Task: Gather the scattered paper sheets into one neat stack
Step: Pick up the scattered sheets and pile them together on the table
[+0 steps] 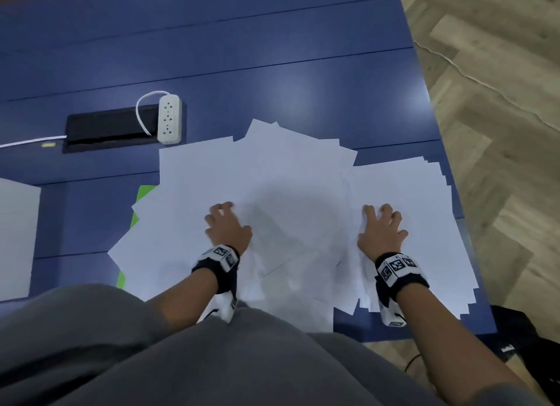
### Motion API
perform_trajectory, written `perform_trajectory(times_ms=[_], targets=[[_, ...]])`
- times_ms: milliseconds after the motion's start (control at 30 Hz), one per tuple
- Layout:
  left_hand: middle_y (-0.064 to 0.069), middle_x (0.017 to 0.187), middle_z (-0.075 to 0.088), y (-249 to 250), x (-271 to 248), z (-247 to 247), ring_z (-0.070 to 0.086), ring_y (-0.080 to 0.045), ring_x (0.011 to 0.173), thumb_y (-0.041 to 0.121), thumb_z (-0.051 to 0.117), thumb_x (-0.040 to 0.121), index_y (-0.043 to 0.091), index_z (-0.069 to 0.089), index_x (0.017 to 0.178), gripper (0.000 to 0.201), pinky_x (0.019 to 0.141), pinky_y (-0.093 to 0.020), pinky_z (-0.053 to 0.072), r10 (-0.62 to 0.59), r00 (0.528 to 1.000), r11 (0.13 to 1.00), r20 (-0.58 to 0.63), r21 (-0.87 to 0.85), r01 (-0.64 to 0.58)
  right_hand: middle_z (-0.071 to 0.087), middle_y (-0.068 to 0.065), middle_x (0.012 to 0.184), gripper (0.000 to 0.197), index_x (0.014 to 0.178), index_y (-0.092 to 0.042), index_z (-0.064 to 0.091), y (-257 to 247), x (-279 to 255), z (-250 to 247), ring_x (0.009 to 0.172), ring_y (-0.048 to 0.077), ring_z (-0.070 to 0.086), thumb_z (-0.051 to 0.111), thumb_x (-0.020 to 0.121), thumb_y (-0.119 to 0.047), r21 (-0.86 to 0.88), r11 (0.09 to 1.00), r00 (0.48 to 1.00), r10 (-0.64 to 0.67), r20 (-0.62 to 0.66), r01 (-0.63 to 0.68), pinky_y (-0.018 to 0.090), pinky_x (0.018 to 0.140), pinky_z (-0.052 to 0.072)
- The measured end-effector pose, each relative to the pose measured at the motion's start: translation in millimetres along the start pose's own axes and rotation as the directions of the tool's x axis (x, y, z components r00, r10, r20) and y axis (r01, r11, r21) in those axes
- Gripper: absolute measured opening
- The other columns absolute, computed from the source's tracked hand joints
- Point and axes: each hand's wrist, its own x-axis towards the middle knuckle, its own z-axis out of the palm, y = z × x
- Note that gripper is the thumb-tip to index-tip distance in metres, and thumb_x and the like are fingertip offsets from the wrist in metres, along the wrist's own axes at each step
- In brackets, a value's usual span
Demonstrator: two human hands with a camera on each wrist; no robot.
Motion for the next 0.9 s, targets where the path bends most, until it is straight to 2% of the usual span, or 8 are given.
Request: perform_trajectory(times_ms=[100, 167, 333, 467, 600, 700, 800, 900], targets=[[-0.008, 0.15, 0.016, -34, 7, -6, 0.023, -0.033, 0.133, 0.037, 0.07, 0.076, 0.014, 0.025, 0.14, 0.081, 0.103, -0.049, 0.031, -0.188, 0.982, 0.98, 0.008, 0.067, 0.187, 0.018, 0.01, 0.138, 0.061, 0.131, -0.028, 0.028, -3, -1, 3, 0.125, 0.036, 0.022, 0.059, 0.078, -0.02, -0.039, 0.999, 1.0, 0.015, -0.01, -0.016, 0.053, 0.09, 0.04], [-0.01, 0.152, 0.011, -42, 9, -8, 0.018, -0.033, 0.136, 0.045, 0.067, 0.078, 0.008, 0.022, 0.142, 0.087, 0.106, -0.052, 0.026, -0.253, 0.965, 0.966, 0.064, 0.064, 0.249, 0.017, 0.011, 0.14, 0.062, 0.131, -0.028, 0.027, -6, -1, 4, 0.126, 0.037, 0.02, 0.057, 0.078, -0.017, -0.052, 0.998, 0.999, 0.033, -0.002, -0.033, 0.054, 0.092, 0.039], [-0.016, 0.147, 0.015, -41, 15, -11, 0.018, -0.039, 0.134, 0.035, 0.073, 0.076, 0.005, 0.022, 0.139, 0.087, 0.101, -0.052, 0.035, -0.236, 0.962, 0.97, 0.14, 0.1, 0.223, 0.007, 0.013, 0.151, 0.07, 0.14, -0.025, 0.019, -15, -6, 2, 0.136, 0.039, 0.01, 0.05, 0.08, -0.01, -0.063, 0.995, 0.995, 0.081, 0.054, -0.078, 0.057, 0.101, 0.033], [-0.016, 0.144, 0.018, -43, 14, -11, 0.022, -0.038, 0.131, 0.029, 0.077, 0.072, 0.007, 0.025, 0.133, 0.084, 0.095, -0.05, 0.04, -0.227, 0.965, 0.969, 0.134, 0.133, 0.209, -0.001, 0.014, 0.156, 0.075, 0.148, -0.025, 0.009, -21, -12, 1, 0.143, 0.038, 0.002, 0.05, 0.086, -0.012, -0.038, 0.993, 0.989, 0.113, 0.091, -0.11, 0.057, 0.107, 0.026], [-0.015, 0.145, 0.016, -48, 12, -9, 0.024, -0.037, 0.128, 0.014, 0.072, 0.075, 0.009, 0.024, 0.135, 0.078, 0.094, -0.048, 0.042, -0.21, 0.97, 0.971, 0.123, 0.14, 0.193, 0.008, 0.018, 0.154, 0.07, 0.144, -0.019, 0.021, -38, -20, -7, 0.142, 0.036, 0.007, 0.056, 0.084, -0.014, 0.021, 0.99, 0.989, 0.142, 0.041, -0.143, 0.055, 0.11, 0.021], [-0.013, 0.143, 0.018, -57, 12, -14, 0.026, -0.036, 0.124, 0.005, 0.064, 0.076, 0.011, 0.027, 0.134, 0.069, 0.087, -0.043, 0.045, -0.162, 0.979, 0.987, 0.124, 0.022, 0.16, 0.019, 0.017, 0.149, 0.063, 0.137, -0.016, 0.033, -66, -36, -8, 0.141, 0.032, 0.014, 0.058, 0.079, -0.01, 0.035, 0.997, 0.995, -0.069, -0.075, 0.072, 0.051, 0.11, 0.017], [-0.015, 0.14, 0.023, -68, 16, -25, 0.032, -0.039, 0.12, 0.002, 0.05, 0.084, 0.007, 0.036, 0.134, 0.052, 0.086, -0.039, 0.04, -0.106, 0.982, 0.967, 0.154, -0.214, 0.137, 0.028, 0.014, 0.147, 0.053, 0.132, -0.014, 0.046, -103, -54, 2, 0.141, 0.028, 0.019, 0.061, 0.082, -0.018, 0.024, 0.9, 0.897, -0.43, -0.101, 0.435, 0.051, 0.108, 0.018], [-0.019, 0.132, 0.042, -73, 21, -41, 0.047, -0.037, 0.114, 0.0, 0.039, 0.086, 0.0, 0.046, 0.131, 0.045, 0.087, -0.038, 0.044, -0.057, 0.979, 0.908, 0.196, -0.397, 0.133, 0.024, 0.014, 0.152, 0.068, 0.141, -0.015, 0.037, -139, -67, 18, 0.145, 0.029, 0.013, 0.063, 0.084, -0.043, -0.058, 0.821, 0.823, -0.568, 0.008, 0.567, 0.052, 0.108, 0.019]])
